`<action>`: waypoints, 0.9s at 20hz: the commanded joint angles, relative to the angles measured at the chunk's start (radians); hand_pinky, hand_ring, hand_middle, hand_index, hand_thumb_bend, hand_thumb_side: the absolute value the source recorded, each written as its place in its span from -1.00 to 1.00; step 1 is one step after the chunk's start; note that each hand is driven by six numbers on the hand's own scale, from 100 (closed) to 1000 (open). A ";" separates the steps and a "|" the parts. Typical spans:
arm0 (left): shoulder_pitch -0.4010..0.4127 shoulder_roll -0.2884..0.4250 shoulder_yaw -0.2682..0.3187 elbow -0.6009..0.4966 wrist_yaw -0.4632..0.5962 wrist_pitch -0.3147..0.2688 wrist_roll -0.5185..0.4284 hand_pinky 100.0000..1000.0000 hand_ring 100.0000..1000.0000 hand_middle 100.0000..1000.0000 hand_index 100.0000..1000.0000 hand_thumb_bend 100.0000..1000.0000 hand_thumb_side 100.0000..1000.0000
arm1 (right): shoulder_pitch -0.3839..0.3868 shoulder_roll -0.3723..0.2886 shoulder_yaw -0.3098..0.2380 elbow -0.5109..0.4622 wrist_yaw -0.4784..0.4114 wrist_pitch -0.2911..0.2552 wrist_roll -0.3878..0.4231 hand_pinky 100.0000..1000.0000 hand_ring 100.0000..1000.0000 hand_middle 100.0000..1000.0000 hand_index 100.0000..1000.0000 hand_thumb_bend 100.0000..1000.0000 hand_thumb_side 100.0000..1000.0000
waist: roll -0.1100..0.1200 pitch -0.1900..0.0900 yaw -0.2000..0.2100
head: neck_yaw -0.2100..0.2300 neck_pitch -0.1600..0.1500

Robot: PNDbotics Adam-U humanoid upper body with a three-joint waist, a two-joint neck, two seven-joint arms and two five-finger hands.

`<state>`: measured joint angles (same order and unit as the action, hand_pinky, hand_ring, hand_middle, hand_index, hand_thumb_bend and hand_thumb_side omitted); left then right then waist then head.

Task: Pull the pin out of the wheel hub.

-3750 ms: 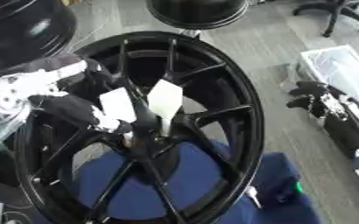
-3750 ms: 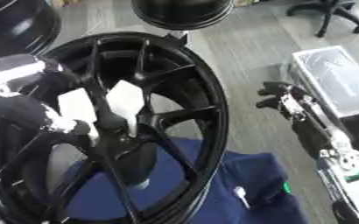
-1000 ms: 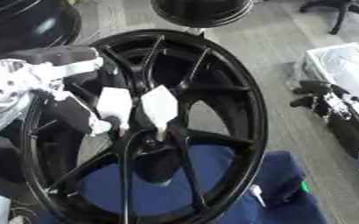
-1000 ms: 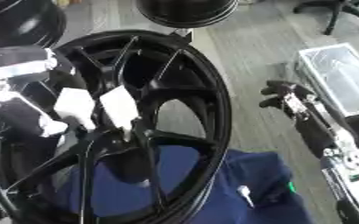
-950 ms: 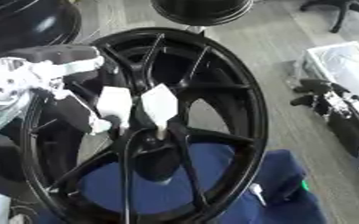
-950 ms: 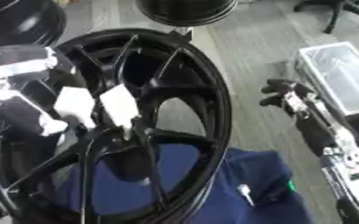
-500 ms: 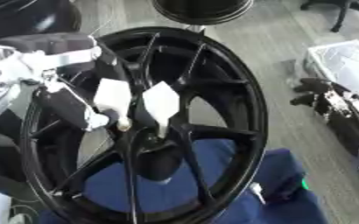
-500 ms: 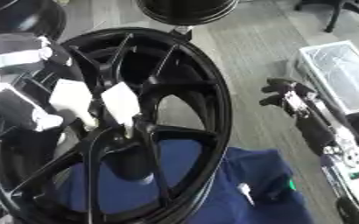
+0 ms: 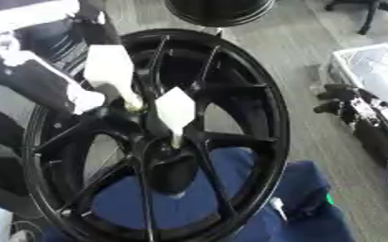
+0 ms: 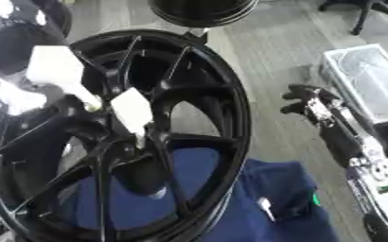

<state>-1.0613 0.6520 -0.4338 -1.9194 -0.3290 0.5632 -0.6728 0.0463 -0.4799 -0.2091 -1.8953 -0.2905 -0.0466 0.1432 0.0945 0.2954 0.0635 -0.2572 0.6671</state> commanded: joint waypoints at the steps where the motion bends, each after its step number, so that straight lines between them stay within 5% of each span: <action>1: 0.025 0.074 0.116 -0.059 0.035 0.082 0.026 0.48 0.29 -0.03 -0.55 -1.00 -1.00 | 0.002 -0.025 -0.013 -0.009 0.005 -0.002 -0.004 0.75 0.28 0.36 0.58 -1.00 0.38 | -0.008 -0.020 0.004 | -0.007 -0.002; 12: 0.349 0.274 0.370 -0.080 0.128 0.099 0.349 0.44 0.25 -0.07 -0.57 -1.00 -1.00 | 0.003 -0.018 -0.026 -0.017 0.009 -0.007 -0.018 0.75 0.28 0.36 0.58 -1.00 0.37 | -0.013 -0.006 0.018 | -0.022 -0.015; 18: 0.616 0.280 0.531 -0.036 0.195 0.125 0.567 0.42 0.24 -0.08 -0.55 -1.00 -0.96 | 0.003 -0.010 -0.039 -0.024 0.006 -0.011 -0.029 0.75 0.28 0.36 0.58 -1.00 0.36 | -0.020 0.003 0.026 | -0.026 -0.023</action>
<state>-0.4414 0.9014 0.0487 -1.9587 -0.1497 0.6851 -0.1481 0.0529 -0.4778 -0.2342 -1.8970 -0.2854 -0.0556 0.1197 0.0775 0.3125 0.0883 -0.2800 0.6572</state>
